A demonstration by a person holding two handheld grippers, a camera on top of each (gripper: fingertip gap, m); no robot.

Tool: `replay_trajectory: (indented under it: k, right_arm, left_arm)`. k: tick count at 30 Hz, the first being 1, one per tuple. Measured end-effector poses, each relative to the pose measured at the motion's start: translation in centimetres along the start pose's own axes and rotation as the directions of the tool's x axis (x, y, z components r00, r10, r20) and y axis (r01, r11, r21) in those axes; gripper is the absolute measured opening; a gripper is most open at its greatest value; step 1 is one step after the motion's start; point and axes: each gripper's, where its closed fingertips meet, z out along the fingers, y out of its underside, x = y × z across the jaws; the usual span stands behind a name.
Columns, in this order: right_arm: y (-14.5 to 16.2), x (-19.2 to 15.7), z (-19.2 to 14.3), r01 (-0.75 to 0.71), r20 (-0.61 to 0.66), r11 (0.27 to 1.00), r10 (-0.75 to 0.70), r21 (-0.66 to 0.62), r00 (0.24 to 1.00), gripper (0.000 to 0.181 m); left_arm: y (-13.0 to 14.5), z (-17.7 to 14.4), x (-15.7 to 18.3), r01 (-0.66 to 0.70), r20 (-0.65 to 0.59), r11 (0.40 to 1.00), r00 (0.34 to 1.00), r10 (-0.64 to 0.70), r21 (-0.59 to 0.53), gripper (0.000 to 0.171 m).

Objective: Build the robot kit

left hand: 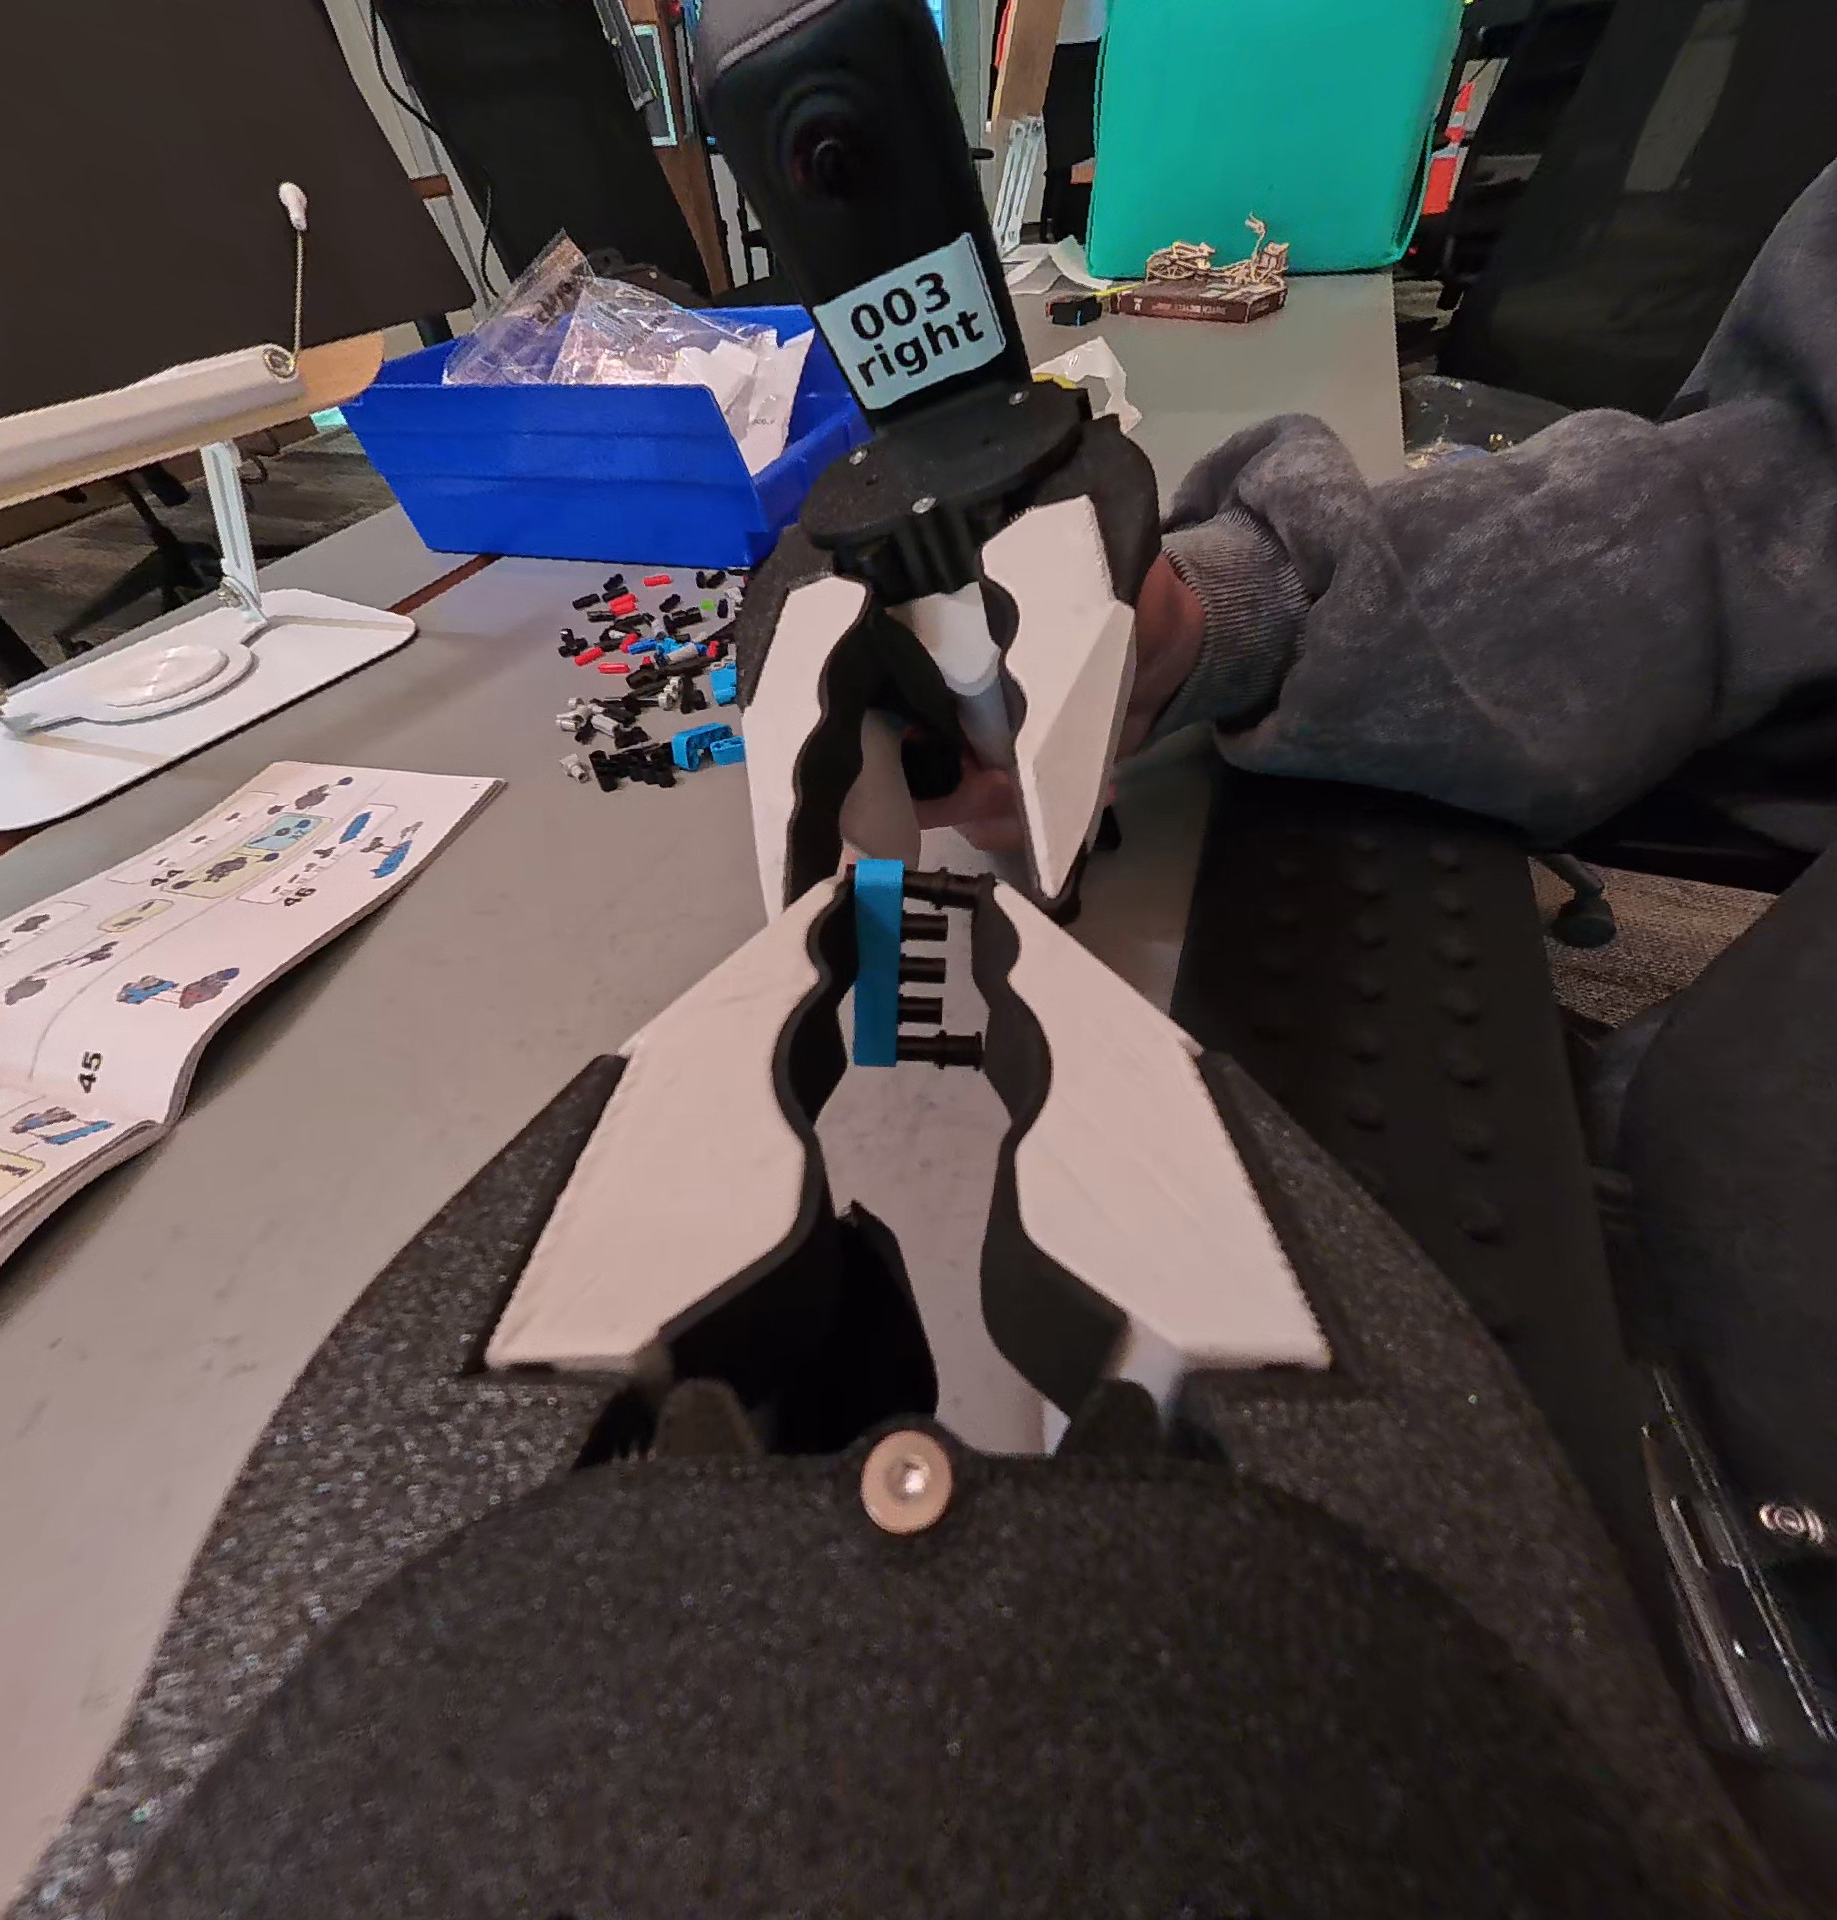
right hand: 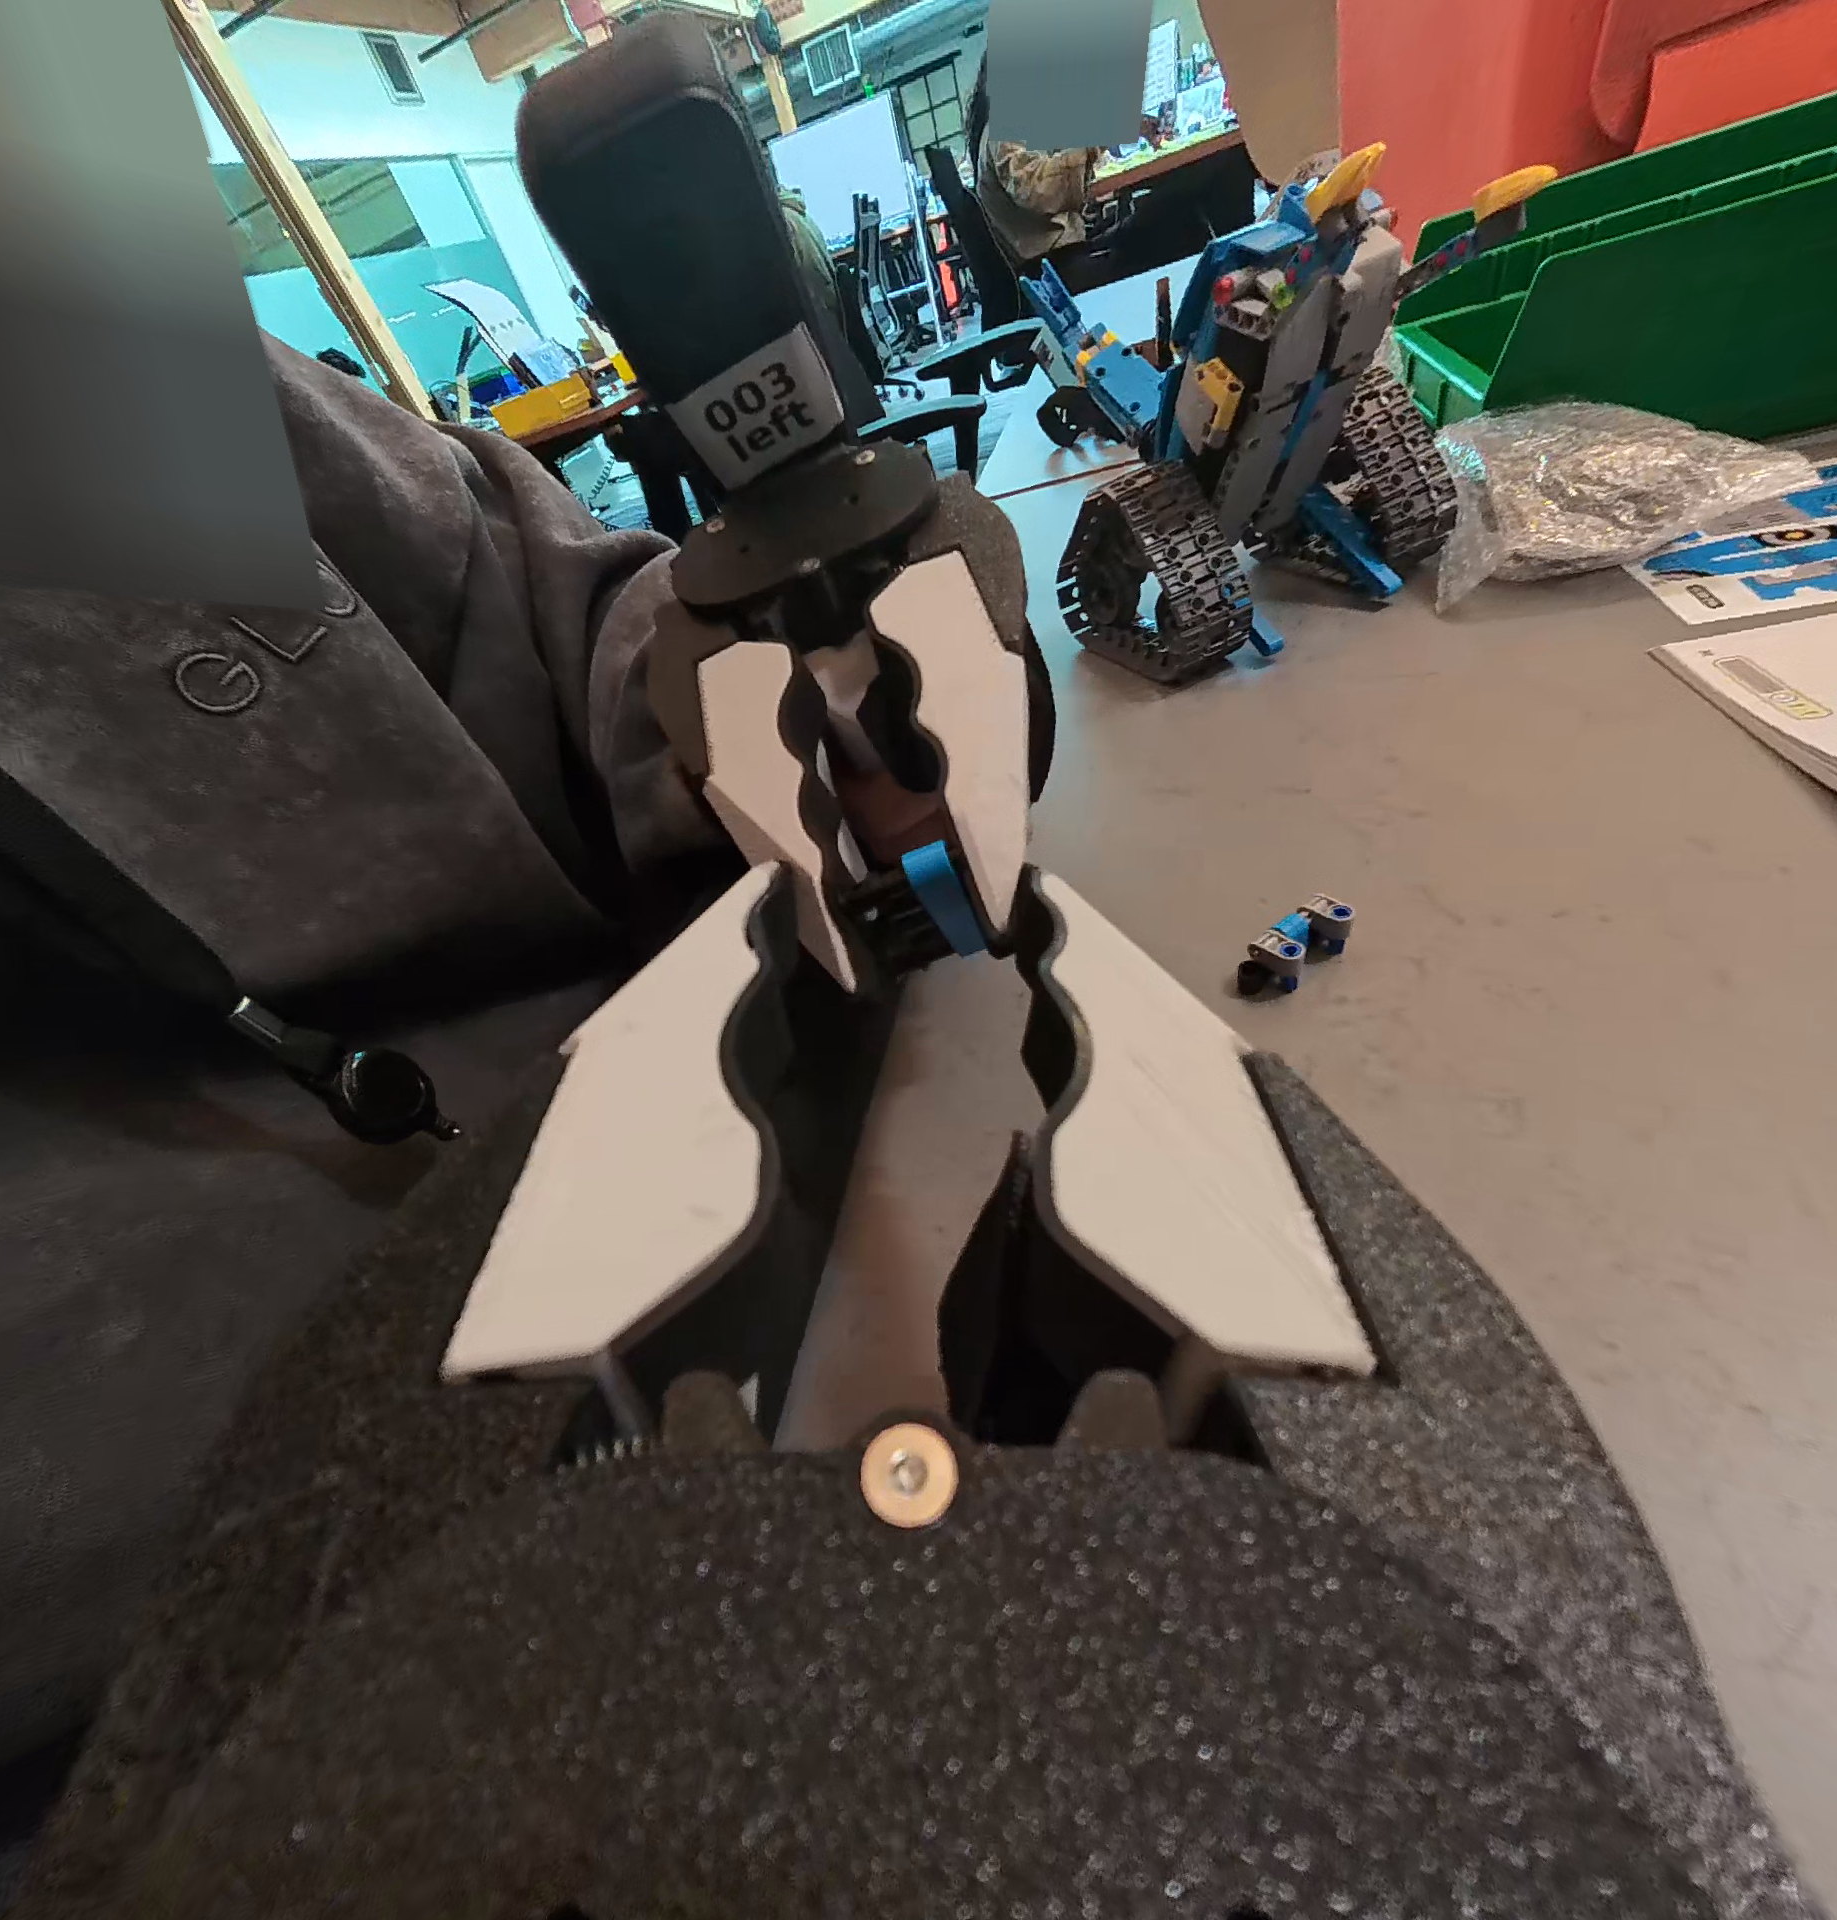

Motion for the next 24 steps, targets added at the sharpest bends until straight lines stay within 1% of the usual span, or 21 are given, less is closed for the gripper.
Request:
replay_trajectory:
  k: [3,5,6,7,8,9,10,12,13,14,15,16,17,18,19,21,22,23,24]
  right_arm:
    - [-0.6,0.1,0.0,-0.008,-0.005,0.999,0.008,0.031,1.000,0.043]
    - [-0.7,0.5,0.1,-0.038,-0.015,0.999,0.038,0.032,0.999,0.045]
    - [-0.6,0.9,0.0,-0.041,-0.029,0.999,0.042,0.024,0.999,0.046]
    - [-0.7,1.6,-0.3,-0.037,-0.067,0.999,0.038,0.023,0.997,0.047]
    - [-1.0,2.5,-0.9,-0.045,-0.118,0.998,0.049,0.042,0.992,0.047]
    - [-1.2,3.3,-1.5,-0.080,-0.144,0.994,0.090,0.073,0.985,0.044]
    - [-1.2,3.7,-1.9,-0.137,-0.143,0.986,0.150,0.099,0.978,0.039]
    - [-0.9,3.6,-1.5,-0.233,-0.103,0.965,0.245,0.119,0.964,0.036]
    - [-1.0,3.9,-1.2,-0.255,-0.117,0.958,0.270,0.133,0.956,0.033]
    - [-0.8,4.3,-0.9,-0.281,-0.141,0.949,0.300,0.142,0.943,0.026]
    - [-0.6,4.4,-0.4,-0.305,-0.138,0.943,0.323,0.132,0.936,0.026]
    - [-0.3,4.3,0.1,-0.319,-0.137,0.941,0.333,0.116,0.933,0.025]
    - [0.0,4.5,0.4,-0.322,-0.157,0.941,0.334,0.100,0.929,0.019]
    - [0.3,4.5,0.6,-0.327,-0.158,0.941,0.337,0.087,0.928,0.017]
    - [0.3,4.3,0.7,-0.327,-0.149,0.942,0.335,0.078,0.930,0.013]
    - [0.5,4.8,0.2,-0.269,-0.207,0.962,0.274,0.052,0.939,0.006]
    - [0.5,4.8,-0.1,-0.264,-0.208,0.963,0.269,0.049,0.941,0.005]
    - [0.7,4.4,-0.4,-0.284,-0.176,0.958,0.285,0.034,0.942,0.005]
    - [1.1,3.8,-0.5,-0.279,-0.145,0.960,0.274,-0.011,0.951,0.005]
  left_arm:
    - [-0.4,-0.2,-0.4,0.028,-0.001,0.999,1.000,-0.028,0.031,0.021]
    - [-0.2,0.0,-0.9,0.052,0.003,0.998,0.999,-0.052,0.020,0.022]
    - [0.0,0.1,-1.5,0.050,0.037,0.999,0.998,-0.051,0.010,0.023]
    - [0.3,0.1,-2.4,0.035,0.095,0.999,0.995,-0.034,-0.007,0.023]
    - [0.6,0.0,-3.3,0.015,0.157,0.999,0.987,-0.010,-0.030,0.023]
    - [0.8,-0.1,-4.0,-0.004,0.205,0.999,0.979,0.014,-0.048,0.024]
    - [1.0,-0.2,-4.2,-0.032,0.233,0.997,0.971,0.047,-0.068,0.024]
    - [1.8,0.0,-5.0,-0.116,0.316,0.980,0.935,0.162,-0.160,0.024]
    - [1.9,0.1,-5.0,-0.164,0.334,0.967,0.916,0.223,-0.196,0.024]
    - [1.8,0.1,-5.0,-0.206,0.355,0.955,0.894,0.273,-0.215,0.024]
    - [1.6,0.0,-5.1,-0.244,0.378,0.942,0.869,0.318,-0.232,0.024]
    - [1.6,0.1,-5.0,-0.268,0.383,0.931,0.856,0.348,-0.247,0.024]
    - [1.7,0.1,-4.9,-0.274,0.386,0.925,0.849,0.361,-0.262,0.024]
    - [1.9,0.2,-4.9,-0.274,0.387,0.923,0.847,0.365,-0.272,0.024]
    - [1.9,0.2,-4.9,-0.270,0.385,0.926,0.851,0.358,-0.266,0.024]
    - [2.3,0.2,-4.9,-0.216,0.361,0.947,0.886,0.293,-0.237,0.022]
    - [2.6,0.2,-4.5,-0.167,0.313,0.963,0.922,0.228,-0.211,0.021]
    - [2.8,0.3,-3.9,-0.106,0.240,0.977,0.959,0.149,-0.183,0.023]
    - [2.9,0.1,-3.4,-0.047,0.173,0.986,0.982,0.074,-0.159,0.024]
